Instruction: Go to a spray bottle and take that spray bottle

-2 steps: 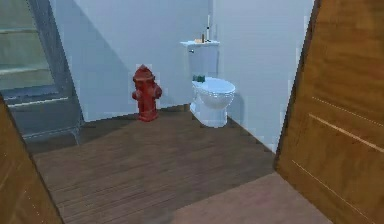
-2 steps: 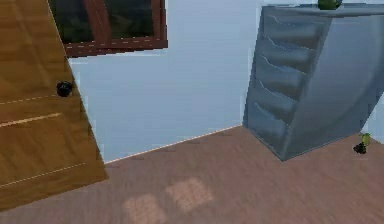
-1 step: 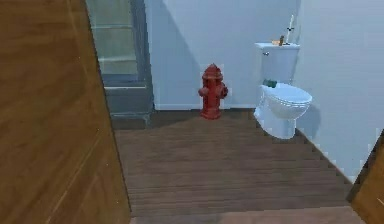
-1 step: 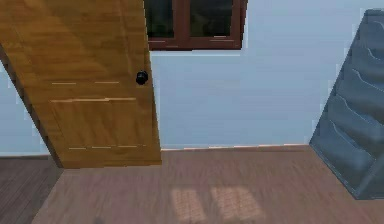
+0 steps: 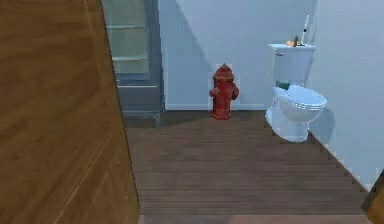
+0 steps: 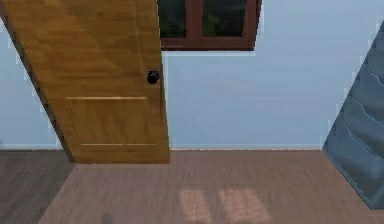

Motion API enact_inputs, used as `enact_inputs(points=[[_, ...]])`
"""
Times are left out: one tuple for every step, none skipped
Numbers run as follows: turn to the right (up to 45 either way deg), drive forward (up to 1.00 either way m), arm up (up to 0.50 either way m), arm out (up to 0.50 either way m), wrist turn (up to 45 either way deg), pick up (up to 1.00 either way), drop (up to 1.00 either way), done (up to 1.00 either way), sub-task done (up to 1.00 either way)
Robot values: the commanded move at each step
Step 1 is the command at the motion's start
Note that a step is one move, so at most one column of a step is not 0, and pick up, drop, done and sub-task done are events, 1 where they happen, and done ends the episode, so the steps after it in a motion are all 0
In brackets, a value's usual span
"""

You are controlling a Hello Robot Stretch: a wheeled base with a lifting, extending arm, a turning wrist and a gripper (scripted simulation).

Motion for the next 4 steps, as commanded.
enact_inputs(points=[[0.0, 1.0, 0.0, 0.0, 0.0, 0.0, 0.0, 0.0, 0.0], [0.0, 0.3, 0.0, 0.0, 0.0, 0.0, 0.0, 0.0, 0.0], [-45.0, 0.0, 0.0, 0.0, 0.0, 0.0, 0.0, 0.0, 0.0], [-15.0, 0.0, 0.0, 0.0, 0.0, 0.0, 0.0, 0.0, 0.0]])
